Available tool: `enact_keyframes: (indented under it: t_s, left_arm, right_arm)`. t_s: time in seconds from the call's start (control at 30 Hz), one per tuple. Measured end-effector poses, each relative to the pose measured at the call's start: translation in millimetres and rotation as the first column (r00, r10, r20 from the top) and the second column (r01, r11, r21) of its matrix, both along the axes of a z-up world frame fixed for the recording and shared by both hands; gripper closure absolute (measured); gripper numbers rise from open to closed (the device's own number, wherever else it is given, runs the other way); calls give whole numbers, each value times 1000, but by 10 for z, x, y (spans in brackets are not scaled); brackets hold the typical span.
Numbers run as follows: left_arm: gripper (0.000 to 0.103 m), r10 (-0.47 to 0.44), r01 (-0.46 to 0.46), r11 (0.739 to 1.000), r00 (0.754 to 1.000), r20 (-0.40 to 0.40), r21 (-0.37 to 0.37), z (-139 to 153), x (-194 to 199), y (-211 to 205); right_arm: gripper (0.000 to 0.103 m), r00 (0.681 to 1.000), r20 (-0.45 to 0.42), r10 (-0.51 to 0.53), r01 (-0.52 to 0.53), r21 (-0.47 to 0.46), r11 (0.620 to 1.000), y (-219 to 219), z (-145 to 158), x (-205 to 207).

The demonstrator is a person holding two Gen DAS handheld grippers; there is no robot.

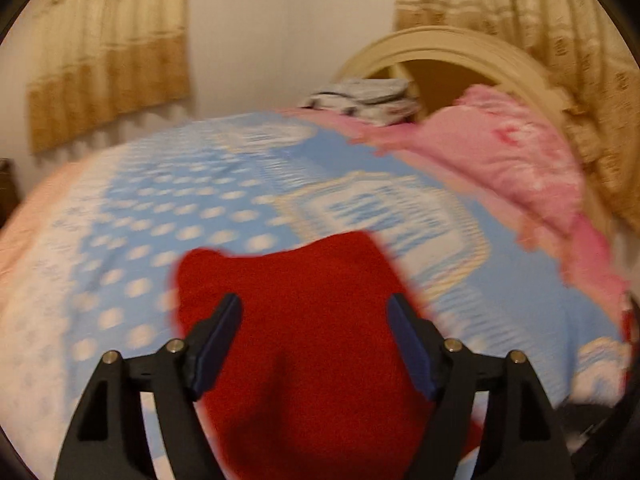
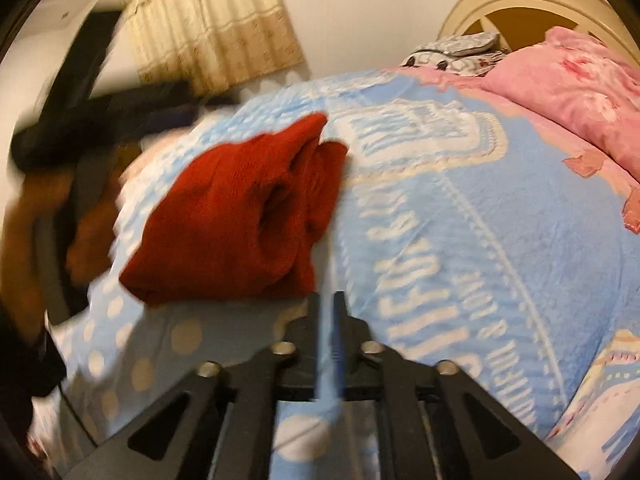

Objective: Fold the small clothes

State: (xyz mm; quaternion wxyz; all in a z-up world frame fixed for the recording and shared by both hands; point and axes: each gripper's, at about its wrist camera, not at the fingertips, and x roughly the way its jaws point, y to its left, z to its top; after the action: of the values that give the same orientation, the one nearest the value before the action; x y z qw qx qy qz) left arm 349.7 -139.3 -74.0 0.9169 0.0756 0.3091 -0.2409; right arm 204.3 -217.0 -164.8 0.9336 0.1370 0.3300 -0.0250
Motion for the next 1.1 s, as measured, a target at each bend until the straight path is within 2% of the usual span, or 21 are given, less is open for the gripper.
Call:
enact_keyframes:
  t_s: [0.07, 0.13, 0.23, 0.27, 0.3, 0.33, 0.4, 0.53, 0.6, 0.77, 0.97, 1.1]
  left_arm:
    - [22, 62, -62, 998, 998, -8, 22, -107, 22, 162]
    - [22, 94, -94, 996, 994, -58, 12, -252, 71, 317]
    - [22, 124, -125, 992, 985, -123, -5, -447, 135, 444]
    - [22, 125, -128, 992, 984, -130, -13, -472, 125, 453]
    - [22, 129, -133, 991, 983, -134, -24, -491, 124, 461]
    - [21, 128, -133, 991, 983, -133, -33, -498, 107, 457]
    - [16, 120, -127, 991, 984, -132, -44, -504, 86, 441]
    - [6, 89, -94, 995, 990, -113, -38, -526, -53, 423]
    - [4, 79, -81, 996, 992, -100, -21, -581, -81, 391]
    - [0, 105, -108, 994, 987, -124, -23, -648, -29, 382]
    - [0, 105, -113, 993, 983, -151, -40, -707, -41, 407]
    - [0, 108, -117, 992, 982, -158, -44, -722, -41, 416]
  right_arm:
    - [37, 999, 48, 5, -7, 39, 999, -61, 151, 117]
    - [37, 996, 87, 23, -27, 37, 999, -75, 303, 292]
    - [37, 998, 60, 37, -38, 26, 999, -62, 435, 707]
    - [41, 998, 28, 50, -52, 51, 997, -73, 418, 900]
    - [51, 999, 13, 49, -50, 60, 997, -78, 398, 994]
    - [56, 998, -27, 53, -51, 70, 996, -77, 325, 1136]
    - [95, 992, -117, 55, -42, 111, 993, -102, 120, 1294]
    - [97, 995, -100, 3, 8, 117, 993, -233, 10, 1123]
    - [97, 995, -97, -13, 22, 96, 995, -270, -5, 1047]
    - [97, 991, -132, -21, 29, 62, 998, -287, -36, 1193]
    - [97, 988, -151, -17, 18, 3, 1000, -238, -12, 1242]
    - [94, 995, -83, -61, 58, -48, 997, -127, 211, 1069]
